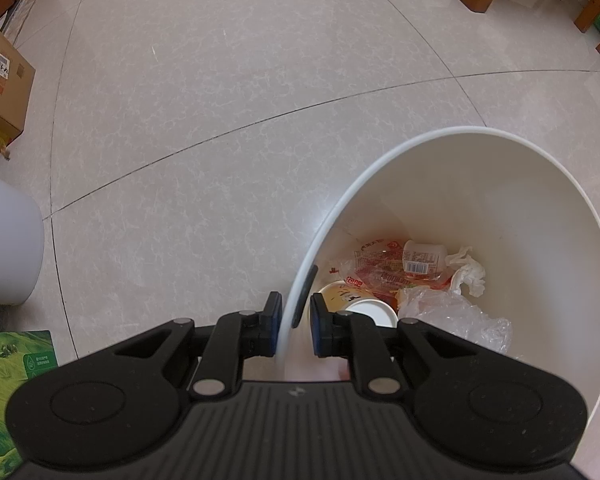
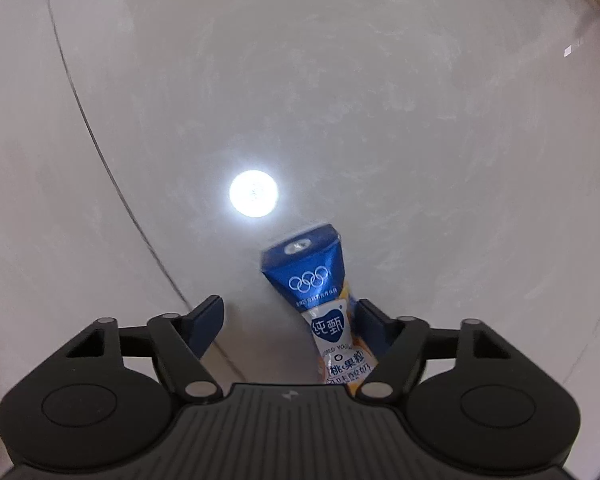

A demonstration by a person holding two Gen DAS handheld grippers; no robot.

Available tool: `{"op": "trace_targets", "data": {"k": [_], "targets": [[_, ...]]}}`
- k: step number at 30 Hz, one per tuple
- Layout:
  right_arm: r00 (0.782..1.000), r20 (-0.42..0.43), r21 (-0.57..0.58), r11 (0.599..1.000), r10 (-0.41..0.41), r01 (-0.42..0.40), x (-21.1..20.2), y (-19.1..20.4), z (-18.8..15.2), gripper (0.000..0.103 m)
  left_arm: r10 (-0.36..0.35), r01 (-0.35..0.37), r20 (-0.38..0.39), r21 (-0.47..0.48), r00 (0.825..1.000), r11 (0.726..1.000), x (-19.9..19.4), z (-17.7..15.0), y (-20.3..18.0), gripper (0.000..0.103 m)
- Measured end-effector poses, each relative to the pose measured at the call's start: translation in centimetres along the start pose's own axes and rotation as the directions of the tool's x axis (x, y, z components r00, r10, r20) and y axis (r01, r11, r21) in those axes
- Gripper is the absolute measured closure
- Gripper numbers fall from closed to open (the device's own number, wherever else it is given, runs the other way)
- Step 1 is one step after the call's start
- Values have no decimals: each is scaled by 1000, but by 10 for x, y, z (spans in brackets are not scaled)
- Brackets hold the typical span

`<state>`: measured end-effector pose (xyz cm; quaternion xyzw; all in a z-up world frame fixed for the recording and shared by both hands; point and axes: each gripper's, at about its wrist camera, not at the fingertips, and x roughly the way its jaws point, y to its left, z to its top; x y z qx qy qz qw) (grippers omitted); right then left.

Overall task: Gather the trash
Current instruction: 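Lower the right gripper to the blue yogurt drink carton and grasp it, then carry the yogurt carton over the bin and release it with the right gripper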

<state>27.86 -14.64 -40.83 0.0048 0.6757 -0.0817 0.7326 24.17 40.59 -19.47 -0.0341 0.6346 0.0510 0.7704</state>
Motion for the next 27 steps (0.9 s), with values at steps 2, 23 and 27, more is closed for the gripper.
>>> {"op": "trace_targets", "data": {"k": [2, 23, 27], "targets": [[1000, -13, -15, 1000, -22, 22, 5, -2, -3, 38, 1, -1, 0, 2, 1000, 1000, 0, 0, 0, 90], [1000, 4, -166, 986, 7, -6, -49, 2, -22, 76, 2, -2, -1, -1, 1000, 1000, -1, 0, 0, 90], [999, 22, -180, 983, 48, -44, -82, 8, -24, 76, 6, -6, 0, 3, 1000, 1000, -1, 0, 0, 90]]}}
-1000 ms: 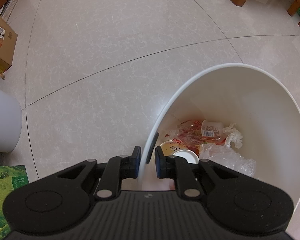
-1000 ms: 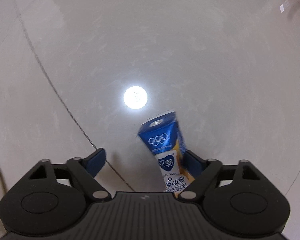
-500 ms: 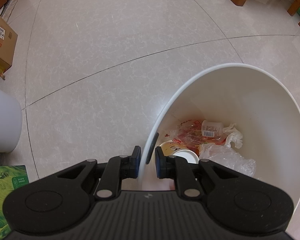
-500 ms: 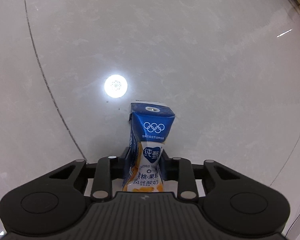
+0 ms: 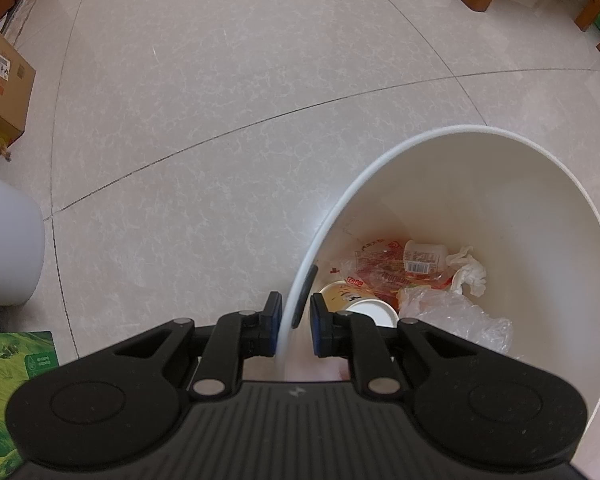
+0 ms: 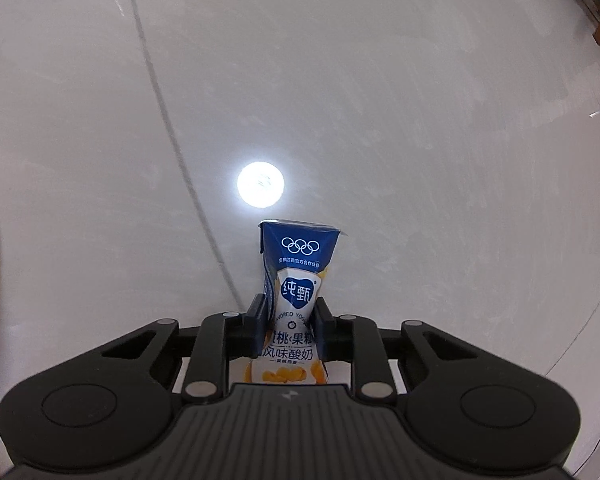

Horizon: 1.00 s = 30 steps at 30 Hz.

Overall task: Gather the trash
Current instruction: 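Carry the yogurt carton over the bin and release it with the right gripper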

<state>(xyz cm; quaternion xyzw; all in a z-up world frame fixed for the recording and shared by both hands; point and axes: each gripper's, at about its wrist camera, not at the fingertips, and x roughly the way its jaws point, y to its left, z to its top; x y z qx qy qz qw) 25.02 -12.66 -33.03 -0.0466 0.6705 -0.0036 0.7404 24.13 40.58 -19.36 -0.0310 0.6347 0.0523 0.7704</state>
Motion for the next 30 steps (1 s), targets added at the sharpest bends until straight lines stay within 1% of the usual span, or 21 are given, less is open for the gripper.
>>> {"op": "trace_targets", "data": {"k": [4, 8, 10, 15, 18, 19, 23, 26, 27, 28, 30], "targets": [[999, 32, -41, 999, 21, -20, -45, 16, 2, 76, 1, -1, 2, -1, 1000, 1000, 0, 0, -1, 90], [994, 76, -101, 993, 74, -66, -101, 36, 1, 76, 0, 0, 1, -1, 1000, 1000, 0, 0, -1, 90], [990, 99, -134, 987, 99, -85, -130, 48, 1, 76, -3, 3, 1, -3, 1000, 1000, 0, 0, -1, 90], [972, 156, -230, 963, 178, -139, -199, 84, 3, 76, 0, 0, 2, -2, 1000, 1000, 1, 0, -1, 90], [957, 182, -307, 938, 227, -164, -232, 114, 6, 76, -3, 3, 2, -5, 1000, 1000, 0, 0, 0, 90], [951, 188, -329, 928, 244, -174, -249, 130, 8, 76, -4, 4, 2, -6, 1000, 1000, 0, 0, 0, 90], [922, 202, -432, 875, 330, -218, -283, 169, 17, 76, -1, 1, 3, -4, 1000, 1000, 0, 0, 0, 90], [900, 194, -493, 832, 389, -253, -293, 199, 20, 77, -2, 2, 3, -7, 1000, 1000, 0, 0, 0, 90], [894, 193, -503, 823, 404, -264, -297, 217, 32, 77, -2, 2, 3, -6, 1000, 1000, 0, 0, 0, 90], [888, 189, -516, 811, 420, -274, -287, 238, 30, 77, -3, 3, 3, -6, 1000, 1000, 0, 0, 0, 90], [878, 189, -537, 794, 440, -283, -295, 256, 30, 78, -5, 5, 3, -6, 1000, 1000, 0, 0, 1, 90]]}}
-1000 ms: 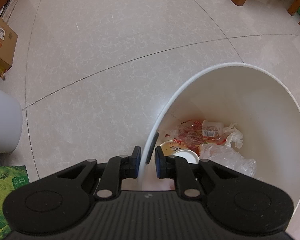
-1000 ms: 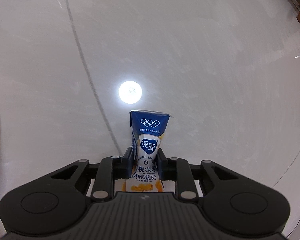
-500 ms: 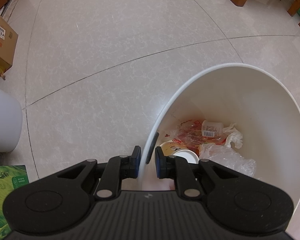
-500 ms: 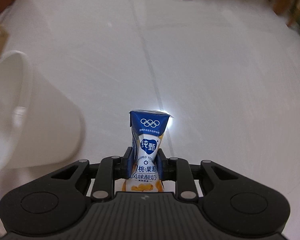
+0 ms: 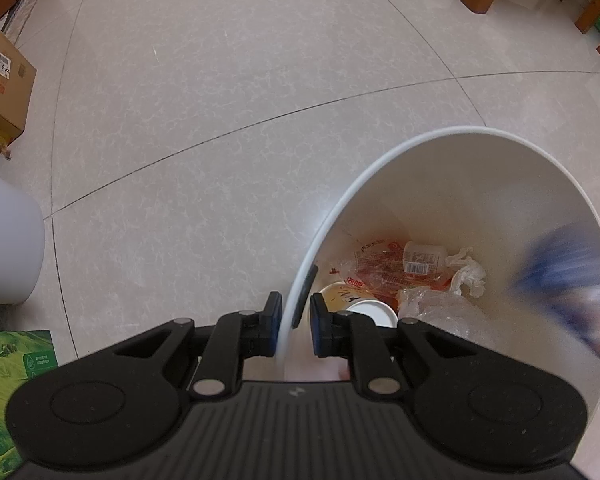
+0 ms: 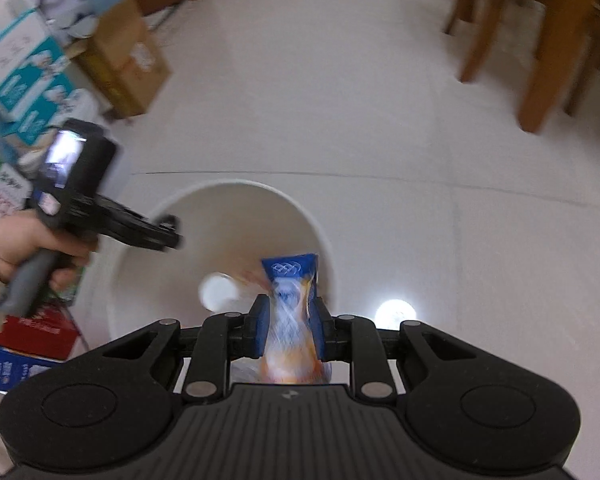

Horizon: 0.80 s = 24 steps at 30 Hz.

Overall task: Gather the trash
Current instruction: 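Carry the yogurt carton over the bin and release it with the right gripper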

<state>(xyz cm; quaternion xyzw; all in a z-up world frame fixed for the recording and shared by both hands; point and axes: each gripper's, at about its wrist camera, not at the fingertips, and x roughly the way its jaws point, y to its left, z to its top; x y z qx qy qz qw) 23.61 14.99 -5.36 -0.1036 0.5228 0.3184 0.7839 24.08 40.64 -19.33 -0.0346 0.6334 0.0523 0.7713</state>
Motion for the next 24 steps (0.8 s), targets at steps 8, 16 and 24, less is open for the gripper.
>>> {"op": "trace_targets", "data": {"k": [8, 16, 24], "targets": [[1000, -13, -9, 1000, 28, -28, 13, 11, 1, 79, -3, 3, 1, 2, 1000, 1000, 0, 0, 1, 90], [998, -57, 20, 999, 36, -35, 28, 9, -2, 64, -4, 4, -2, -4, 1000, 1000, 1, 0, 1, 90], [999, -41, 31, 999, 16, -15, 25, 21, -3, 11, -13, 12, -1, -6, 1000, 1000, 1, 0, 3, 90]]}}
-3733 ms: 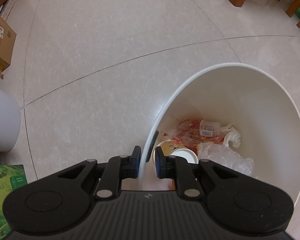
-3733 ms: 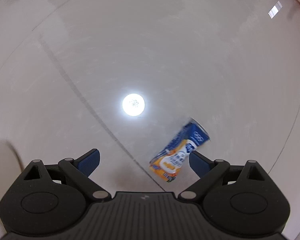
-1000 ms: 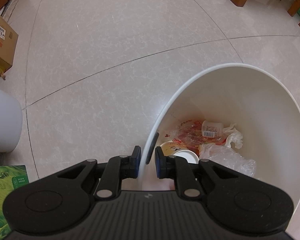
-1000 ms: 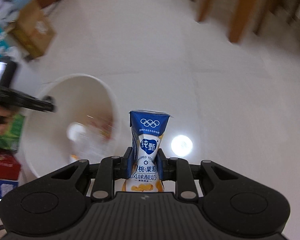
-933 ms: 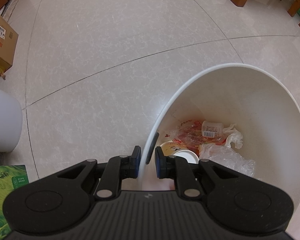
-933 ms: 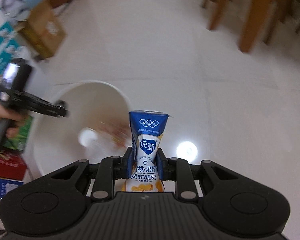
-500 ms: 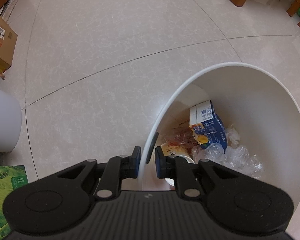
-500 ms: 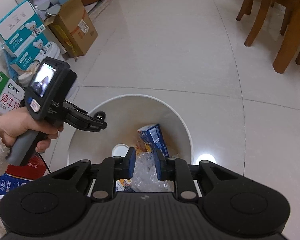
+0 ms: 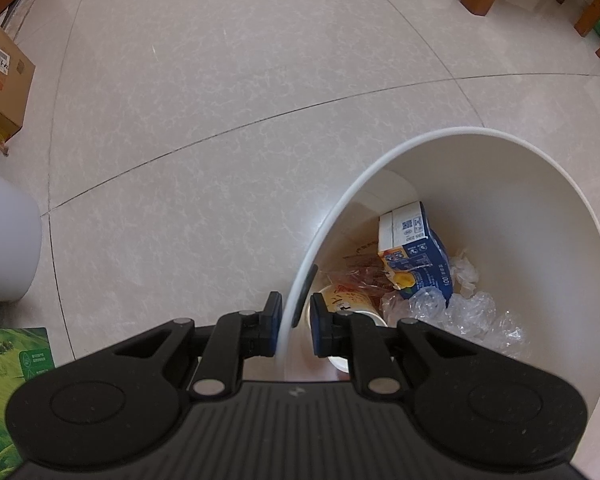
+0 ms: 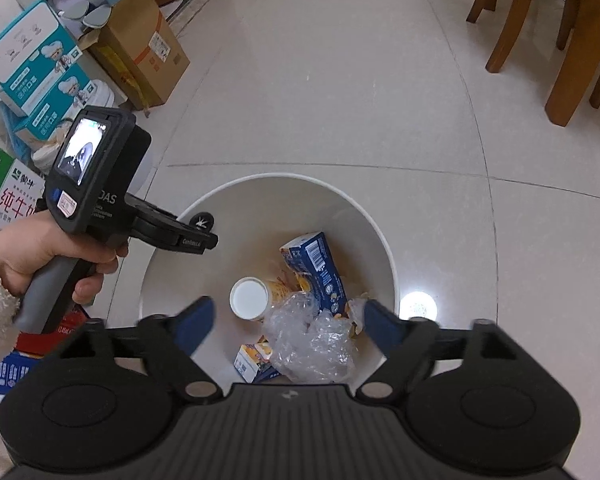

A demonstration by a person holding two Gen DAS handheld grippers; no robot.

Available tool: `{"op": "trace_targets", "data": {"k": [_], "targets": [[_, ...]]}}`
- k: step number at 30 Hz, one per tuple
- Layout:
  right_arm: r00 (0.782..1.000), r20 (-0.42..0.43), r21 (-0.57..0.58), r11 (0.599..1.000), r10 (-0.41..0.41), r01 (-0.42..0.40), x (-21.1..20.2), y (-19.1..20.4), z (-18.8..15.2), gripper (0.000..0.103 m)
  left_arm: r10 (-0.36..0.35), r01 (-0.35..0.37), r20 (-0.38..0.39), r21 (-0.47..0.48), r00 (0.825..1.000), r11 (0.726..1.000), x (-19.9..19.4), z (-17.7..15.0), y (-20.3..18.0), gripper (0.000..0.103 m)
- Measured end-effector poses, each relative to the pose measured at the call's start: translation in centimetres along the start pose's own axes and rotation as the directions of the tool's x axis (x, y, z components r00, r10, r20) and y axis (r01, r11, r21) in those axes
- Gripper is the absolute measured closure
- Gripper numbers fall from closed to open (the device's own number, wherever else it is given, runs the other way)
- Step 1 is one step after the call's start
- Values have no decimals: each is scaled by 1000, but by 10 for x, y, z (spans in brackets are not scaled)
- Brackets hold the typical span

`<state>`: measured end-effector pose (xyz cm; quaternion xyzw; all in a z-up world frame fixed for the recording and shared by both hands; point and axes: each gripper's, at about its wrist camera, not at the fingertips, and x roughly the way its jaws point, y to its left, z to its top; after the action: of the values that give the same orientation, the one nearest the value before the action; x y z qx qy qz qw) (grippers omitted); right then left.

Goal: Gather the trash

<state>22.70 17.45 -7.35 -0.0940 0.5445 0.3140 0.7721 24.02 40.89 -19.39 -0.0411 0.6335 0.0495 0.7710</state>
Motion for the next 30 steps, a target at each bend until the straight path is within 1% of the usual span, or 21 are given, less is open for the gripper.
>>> {"op": "trace_targets", "data": {"k": [1, 4, 8, 12, 15, 18, 23, 26, 30], "targets": [[1000, -5, 4, 1000, -9, 9, 1, 1, 0, 7, -2, 2, 0, 0, 1000, 1000, 0, 0, 1, 90], [1000, -25, 15, 1000, -17, 17, 3, 5, -3, 3, -10, 10, -1, -7, 1000, 1000, 0, 0, 3, 90], [998, -46, 41, 998, -39, 41, 6, 10, -9, 2, -10, 10, 1, -5, 1000, 1000, -1, 0, 3, 90], [995, -55, 71, 994, -79, 83, 6, 15, -17, 1, -18, 18, 1, -13, 1000, 1000, -1, 0, 5, 90], [996, -60, 126, 989, -70, 77, 2, 15, -26, 1, -23, 23, 0, -14, 1000, 1000, -2, 0, 5, 90], [995, -62, 175, 981, -79, 88, -5, 15, -36, 1, -26, 26, -1, -13, 1000, 1000, -2, -1, 6, 90], [994, -63, 269, 958, -87, 101, -16, 13, -55, 1, -34, 34, -2, -11, 999, 999, -4, -1, 8, 90], [991, -72, 289, 948, -117, 132, -19, 14, -65, 1, -37, 37, -3, -14, 999, 999, -6, -1, 9, 90], [978, -99, 284, 937, -181, 202, -15, 17, -75, 1, -41, 41, 2, -9, 999, 999, -11, -4, 10, 90]]}}
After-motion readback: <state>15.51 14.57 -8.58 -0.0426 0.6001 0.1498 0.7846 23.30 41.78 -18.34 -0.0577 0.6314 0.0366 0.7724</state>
